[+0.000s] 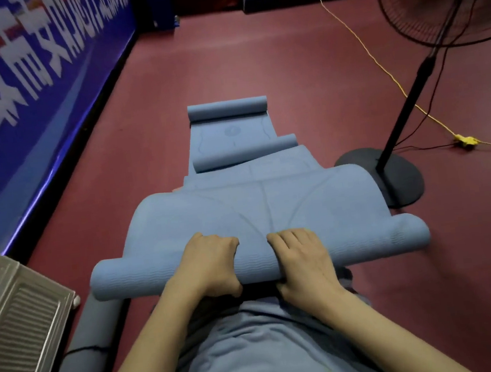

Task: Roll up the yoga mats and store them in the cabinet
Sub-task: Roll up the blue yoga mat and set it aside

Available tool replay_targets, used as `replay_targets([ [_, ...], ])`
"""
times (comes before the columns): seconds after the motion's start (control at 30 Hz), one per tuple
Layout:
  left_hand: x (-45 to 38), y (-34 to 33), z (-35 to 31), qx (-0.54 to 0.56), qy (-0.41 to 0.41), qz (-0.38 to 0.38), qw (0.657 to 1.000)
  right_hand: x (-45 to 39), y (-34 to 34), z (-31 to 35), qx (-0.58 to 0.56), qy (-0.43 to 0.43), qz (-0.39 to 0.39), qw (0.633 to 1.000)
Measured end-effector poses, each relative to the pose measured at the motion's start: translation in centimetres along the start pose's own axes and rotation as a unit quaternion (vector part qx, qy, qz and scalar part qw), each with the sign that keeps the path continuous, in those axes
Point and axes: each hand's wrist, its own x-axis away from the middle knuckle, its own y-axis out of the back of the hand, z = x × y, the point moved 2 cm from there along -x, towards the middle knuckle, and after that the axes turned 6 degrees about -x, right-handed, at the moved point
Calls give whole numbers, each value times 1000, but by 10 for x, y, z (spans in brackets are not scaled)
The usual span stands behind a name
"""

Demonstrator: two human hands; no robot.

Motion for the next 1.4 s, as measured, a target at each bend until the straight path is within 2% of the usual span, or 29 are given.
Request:
replay_targets([
  [0.1,-15,9,7,42,10,48,998,-16,-7,-4,45,0,16,999],
  [0.23,-24,9,14,77,22,64,995,-42,-3,-10,77,-10,113,991],
  [0.37,-17,-4,12,34,38,-8,999,-51,8,-7,70,6,180,981],
  [0.5,-11,-9,8,44,59,-82,994,-65,13,-7,59,2,232,971],
  [0.77,-17,-20,7,41,74,-201,976,-107,26,-15,5,-53,416,908],
  [1.0,-15,-34,-1,30,78,-294,952,-124,19,-17,-20,-60,476,877],
  [1.2,-23,-34,2,-19,67,-270,960,-126,17,-19,-28,-60,476,877],
  [1.3,-29,-28,4,-47,73,-227,970,-120,14,-23,-28,-70,455,887],
  [1.4,-35,-13,5,-52,56,-149,986,-114,11,-30,-24,-95,417,904],
])
